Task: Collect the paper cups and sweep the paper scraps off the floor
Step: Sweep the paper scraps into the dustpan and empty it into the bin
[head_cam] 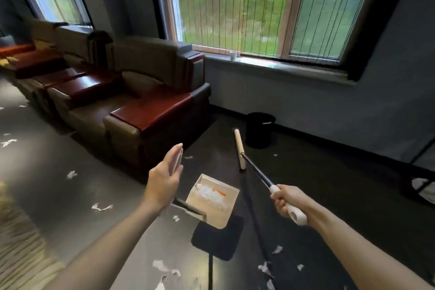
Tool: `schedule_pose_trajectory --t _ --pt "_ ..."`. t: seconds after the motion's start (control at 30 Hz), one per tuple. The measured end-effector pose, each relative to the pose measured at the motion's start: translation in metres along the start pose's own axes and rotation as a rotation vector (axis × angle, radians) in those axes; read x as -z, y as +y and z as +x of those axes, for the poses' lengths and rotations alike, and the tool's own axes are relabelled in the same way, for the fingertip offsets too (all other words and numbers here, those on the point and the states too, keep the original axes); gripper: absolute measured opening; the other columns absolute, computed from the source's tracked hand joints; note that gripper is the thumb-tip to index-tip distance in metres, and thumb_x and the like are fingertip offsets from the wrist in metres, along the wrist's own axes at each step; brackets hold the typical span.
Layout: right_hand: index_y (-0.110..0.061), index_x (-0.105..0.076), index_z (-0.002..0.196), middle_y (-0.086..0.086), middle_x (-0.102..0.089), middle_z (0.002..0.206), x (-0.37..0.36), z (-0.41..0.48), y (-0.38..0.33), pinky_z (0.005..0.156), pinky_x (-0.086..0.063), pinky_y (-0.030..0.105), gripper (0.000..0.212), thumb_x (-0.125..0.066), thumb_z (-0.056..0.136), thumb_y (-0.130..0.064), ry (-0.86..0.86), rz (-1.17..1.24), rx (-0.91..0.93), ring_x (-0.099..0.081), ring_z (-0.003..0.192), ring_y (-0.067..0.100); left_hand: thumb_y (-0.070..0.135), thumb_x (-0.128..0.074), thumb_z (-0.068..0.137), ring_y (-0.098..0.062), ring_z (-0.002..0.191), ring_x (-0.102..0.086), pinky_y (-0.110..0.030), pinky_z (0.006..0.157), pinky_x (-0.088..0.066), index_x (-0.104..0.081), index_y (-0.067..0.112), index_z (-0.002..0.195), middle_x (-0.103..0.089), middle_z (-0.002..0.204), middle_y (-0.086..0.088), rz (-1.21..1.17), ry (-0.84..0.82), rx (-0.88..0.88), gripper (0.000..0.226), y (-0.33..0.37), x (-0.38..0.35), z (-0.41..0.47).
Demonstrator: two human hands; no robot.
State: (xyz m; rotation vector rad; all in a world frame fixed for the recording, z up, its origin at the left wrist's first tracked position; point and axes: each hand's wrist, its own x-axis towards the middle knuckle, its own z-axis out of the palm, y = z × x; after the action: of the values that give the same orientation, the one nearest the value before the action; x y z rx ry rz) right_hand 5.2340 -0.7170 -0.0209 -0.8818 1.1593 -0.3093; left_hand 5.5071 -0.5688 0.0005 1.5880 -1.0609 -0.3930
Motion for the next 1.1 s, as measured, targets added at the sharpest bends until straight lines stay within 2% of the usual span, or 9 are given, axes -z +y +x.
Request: schedule_pose_trajectory --t 0.13,0.23,0.37,0.53,0.73,0.83,0.93,1.03,1.1 --pt "-0.010 -0.040 0.130 0.001 -0.038 0.058 -0.012 0.060 -0.086 0.029 -0.030 0.013 0.039 -0.041 0.094 0.006 0.020 0.071 0.025 -0.036 0.035 0.001 -0.006 -0.052 0.091 0.014 0.122 -0.042 -0.004 0.096 -0.035 -0.045 0.036 0.134 -0.047 0.126 0.031 -0.106 -0.033 -0.001 0.060 -0.017 -0.013 0.110" --pt "-0.009 -0.044 0.108 0.001 -0.038 0.058 -0.018 0.105 -0.137 0.029 -0.029 0.012 0.020 -0.040 0.095 0.006 0.030 0.098 0.037 -0.036 0.035 0.001 -0.008 -0.050 0.091 0.014 0.121 -0.042 -0.005 0.097 -0.034 -0.046 0.036 0.132 -0.048 0.128 0.026 -0.138 -0.058 -0.009 0.060 -0.032 -0.027 0.195" --pt "-0.012 -0.043 0.090 0.001 -0.038 0.057 -0.025 0.171 -0.197 0.028 -0.029 0.012 0.019 -0.039 0.095 0.006 0.059 0.124 0.049 -0.037 0.032 0.001 -0.006 -0.053 0.090 0.017 0.120 -0.040 0.001 0.094 -0.031 -0.047 0.028 0.137 -0.048 0.128 0.025 -0.087 -0.135 -0.097 0.058 -0.062 -0.051 0.312" --pt "-0.012 -0.042 0.107 0.000 -0.039 0.052 -0.032 0.248 -0.263 0.027 -0.029 0.012 0.022 -0.039 0.095 0.006 0.104 0.205 0.095 -0.036 0.032 0.002 -0.009 -0.049 0.091 0.012 0.122 -0.043 -0.002 0.096 -0.032 -0.047 0.027 0.137 -0.050 0.126 0.030 -0.177 -0.251 -0.119 0.058 -0.091 -0.080 0.445" --pt "-0.011 -0.042 0.098 0.000 -0.040 0.050 -0.025 0.304 -0.329 0.028 -0.029 0.013 0.017 -0.040 0.094 0.006 0.168 0.240 0.107 -0.037 0.033 0.003 -0.009 -0.049 0.091 0.013 0.122 -0.042 -0.001 0.095 -0.032 -0.045 0.029 0.138 -0.047 0.128 0.029 -0.164 -0.299 -0.147 0.060 -0.101 -0.111 0.568" --pt "-0.010 -0.043 0.101 0.000 -0.042 0.050 -0.012 0.330 -0.362 0.028 -0.030 0.013 0.018 -0.041 0.094 0.006 0.218 0.210 0.102 -0.038 0.034 0.003 -0.007 -0.050 0.091 0.019 0.118 -0.040 0.001 0.093 -0.031 -0.045 0.027 0.139 -0.045 0.126 0.030 -0.116 -0.317 -0.196 0.059 -0.099 -0.131 0.617" --pt "-0.012 -0.045 0.103 0.000 -0.043 0.048 0.003 0.357 -0.387 0.027 -0.031 0.013 0.020 -0.041 0.094 0.006 0.226 0.254 0.103 -0.039 0.033 0.003 -0.007 -0.050 0.091 0.023 0.116 -0.039 0.002 0.093 -0.030 -0.043 0.025 0.140 -0.044 0.130 0.023 -0.071 -0.334 -0.227 0.059 -0.099 -0.152 0.657" --pt "-0.012 -0.046 0.103 0.000 -0.044 0.049 0.020 0.376 -0.412 0.028 -0.031 0.013 0.020 -0.041 0.094 0.005 0.228 0.284 0.111 -0.039 0.033 0.003 -0.005 -0.051 0.092 0.007 0.124 -0.044 -0.006 0.098 -0.034 -0.041 0.024 0.141 -0.048 0.133 0.016 0.024 -0.349 -0.270 0.059 -0.093 -0.173 0.692" --pt "-0.013 -0.046 0.101 0.000 -0.043 0.048 0.033 0.385 -0.427 0.027 -0.031 0.013 0.020 -0.041 0.095 0.005 0.229 0.295 0.115 -0.039 0.033 0.003 -0.002 -0.053 0.092 -0.015 0.121 -0.055 -0.027 0.103 -0.043 -0.040 0.023 0.142 -0.058 0.129 0.001 0.161 -0.329 -0.366 0.058 -0.091 -0.188 0.712"
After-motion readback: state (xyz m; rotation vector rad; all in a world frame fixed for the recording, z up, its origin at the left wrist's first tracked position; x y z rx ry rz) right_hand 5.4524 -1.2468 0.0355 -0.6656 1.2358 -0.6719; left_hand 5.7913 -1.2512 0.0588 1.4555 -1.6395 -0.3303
